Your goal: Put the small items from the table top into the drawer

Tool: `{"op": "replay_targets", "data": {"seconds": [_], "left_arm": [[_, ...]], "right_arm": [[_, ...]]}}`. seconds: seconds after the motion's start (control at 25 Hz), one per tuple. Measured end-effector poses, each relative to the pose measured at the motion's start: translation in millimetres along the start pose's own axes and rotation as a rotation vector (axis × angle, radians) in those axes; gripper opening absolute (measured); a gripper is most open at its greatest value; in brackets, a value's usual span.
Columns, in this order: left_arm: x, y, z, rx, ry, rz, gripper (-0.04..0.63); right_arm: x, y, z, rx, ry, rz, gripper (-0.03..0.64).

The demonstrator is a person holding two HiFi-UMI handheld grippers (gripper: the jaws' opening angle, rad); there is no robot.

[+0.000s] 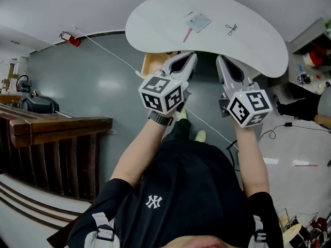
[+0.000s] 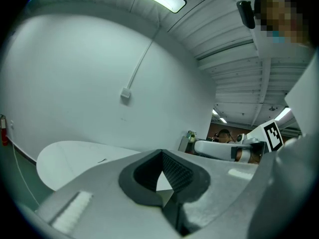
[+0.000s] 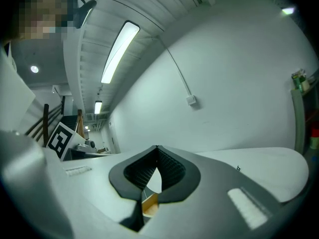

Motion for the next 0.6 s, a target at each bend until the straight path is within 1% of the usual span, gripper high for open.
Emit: {"op": "replay_targets", "data": {"seconds": [0.16, 0.32, 0.6], "left_arm": [[-8, 25, 32, -0.035, -0.005, 0.023, 0.000], [-18, 46, 74, -0.050, -0.001, 0.057, 0.000], [-53, 78, 125, -0.084, -0.002, 0.127, 0.000]], "right_arm": [[2, 33, -12, -0.053, -0.009, 0.015, 0.021], [-1, 75, -18, -0.090, -0.008, 0.035, 0.021], [-13, 125, -28, -0.148, -0.005, 0.065, 0.023]]}}
Point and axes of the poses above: the fingertips, and each gripper's own axes: y forward along the fingers, z to its left, x out of its top, the point moved 3 cm from there along -y, backward along the fingers, and after that the axes turned 11 degrees about y, right-handed, at the moved point
